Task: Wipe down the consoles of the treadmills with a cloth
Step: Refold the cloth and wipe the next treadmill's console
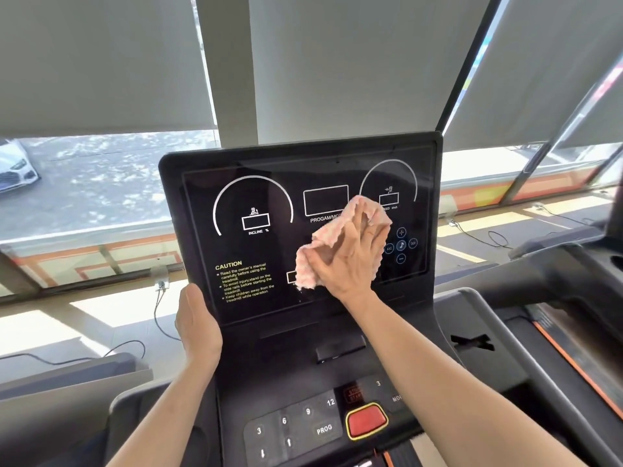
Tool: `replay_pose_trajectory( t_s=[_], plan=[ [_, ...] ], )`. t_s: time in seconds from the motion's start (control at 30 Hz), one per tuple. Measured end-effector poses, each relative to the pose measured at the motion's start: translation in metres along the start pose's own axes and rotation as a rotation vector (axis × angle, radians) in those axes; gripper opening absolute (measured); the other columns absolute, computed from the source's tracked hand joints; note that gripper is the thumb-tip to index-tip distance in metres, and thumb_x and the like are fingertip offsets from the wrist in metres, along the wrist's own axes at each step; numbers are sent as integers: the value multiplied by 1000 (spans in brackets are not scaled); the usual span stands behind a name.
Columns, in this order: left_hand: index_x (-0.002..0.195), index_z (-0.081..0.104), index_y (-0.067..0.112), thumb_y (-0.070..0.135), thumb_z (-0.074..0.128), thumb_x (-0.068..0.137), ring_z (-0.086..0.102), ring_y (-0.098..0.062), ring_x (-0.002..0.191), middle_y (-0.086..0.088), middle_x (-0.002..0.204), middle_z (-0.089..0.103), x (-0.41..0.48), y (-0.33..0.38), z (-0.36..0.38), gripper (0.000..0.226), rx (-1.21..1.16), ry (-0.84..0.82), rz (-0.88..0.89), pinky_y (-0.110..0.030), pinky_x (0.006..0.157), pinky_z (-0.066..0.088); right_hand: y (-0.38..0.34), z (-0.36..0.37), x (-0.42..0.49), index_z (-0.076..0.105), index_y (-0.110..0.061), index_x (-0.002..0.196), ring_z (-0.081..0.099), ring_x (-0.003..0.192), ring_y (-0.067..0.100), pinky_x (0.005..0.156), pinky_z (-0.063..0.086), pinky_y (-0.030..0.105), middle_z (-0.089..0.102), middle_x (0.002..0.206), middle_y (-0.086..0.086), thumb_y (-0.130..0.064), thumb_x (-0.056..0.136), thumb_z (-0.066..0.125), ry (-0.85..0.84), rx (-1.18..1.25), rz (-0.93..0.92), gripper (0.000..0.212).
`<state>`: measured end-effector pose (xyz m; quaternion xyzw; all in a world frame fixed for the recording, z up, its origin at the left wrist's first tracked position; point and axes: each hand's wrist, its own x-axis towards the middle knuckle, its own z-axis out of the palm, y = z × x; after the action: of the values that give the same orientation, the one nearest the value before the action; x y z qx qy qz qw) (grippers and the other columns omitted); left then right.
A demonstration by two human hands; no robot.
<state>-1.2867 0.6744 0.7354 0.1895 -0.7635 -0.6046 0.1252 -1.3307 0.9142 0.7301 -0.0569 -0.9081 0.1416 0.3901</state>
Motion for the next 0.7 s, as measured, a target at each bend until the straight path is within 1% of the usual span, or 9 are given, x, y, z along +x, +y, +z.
replay_pose_trajectory(
  t_s=[0.13, 0.2, 0.3, 0.4, 0.47, 0.53, 0.57, 0.63, 0.7],
  plan=[
    [84, 31, 8, 17, 22, 110, 28, -15, 65, -1, 74, 32, 0, -4, 0, 28, 33, 7, 24, -34, 70, 21, 1, -16, 58, 17, -25, 157, 16, 151, 53, 119, 4, 74, 20, 168, 18, -84, 84, 40, -6, -58, 35, 96],
    [88, 35, 4, 16, 21, 109, 28, -17, 69, -5, 78, 37, 5, -10, 1, 28, 82, 11, 38, -34, 72, 23, -1, -25, 81, 10, -32, 161, 17, 151, 53, 117, 7, 76, 18, 169, 17, -84, 87, 33, -14, -112, 27, 93],
    [91, 38, 2, 4, 22, 107, 28, -21, 78, -7, 82, 38, 9, -15, 0, 23, 203, 22, 90, -31, 70, 21, -1, -33, 106, 11, -45, 160, 11, 152, 53, 116, 4, 77, 9, 171, 17, -83, 88, 25, -51, -163, 15, 82],
    [97, 43, 0, 0, 23, 106, 34, -25, 86, -11, 91, 43, 10, -18, 0, 22, 247, 25, 119, -35, 77, 25, 6, -37, 121, 12, -43, 161, 5, 154, 50, 117, 4, 75, 5, 171, 15, -83, 89, 21, -60, -177, 26, 82],
    [103, 47, -5, -1, 23, 106, 39, -37, 89, -17, 97, 48, 13, -21, 0, 25, 247, 20, 108, -42, 79, 29, 13, -40, 130, 9, -39, 162, 6, 155, 48, 118, 5, 73, 5, 172, 13, -84, 89, 18, -48, -182, 58, 86],
    [111, 48, -9, 0, 22, 106, 47, -47, 100, -24, 105, 53, 13, -22, 1, 28, 261, 19, 100, -50, 85, 35, 19, -42, 133, 4, -37, 162, 6, 155, 48, 120, 4, 71, 4, 172, 12, -85, 88, 17, -46, -180, 107, 89],
    [112, 49, -9, 0, 22, 107, 48, -47, 103, -25, 108, 53, 13, -22, 1, 29, 261, 21, 100, -50, 87, 36, 21, -42, 132, -1, -37, 162, 6, 155, 48, 121, 3, 70, 3, 172, 12, -84, 89, 19, -44, -171, 142, 89],
    [105, 47, -2, 2, 22, 107, 45, -38, 94, -20, 101, 50, 12, -23, 1, 25, 252, 23, 98, -42, 82, 34, 24, -40, 123, -8, -38, 160, 5, 154, 49, 122, 1, 68, -1, 172, 12, -81, 91, 24, -50, -137, 243, 87],
    [100, 43, 2, 3, 22, 108, 39, -30, 88, -14, 95, 44, 13, -23, 2, 23, 243, 32, 95, -37, 76, 28, 27, -35, 104, -6, -39, 161, 2, 154, 50, 122, -1, 67, -5, 172, 11, -78, 92, 24, -78, -119, 366, 85]
  ],
)
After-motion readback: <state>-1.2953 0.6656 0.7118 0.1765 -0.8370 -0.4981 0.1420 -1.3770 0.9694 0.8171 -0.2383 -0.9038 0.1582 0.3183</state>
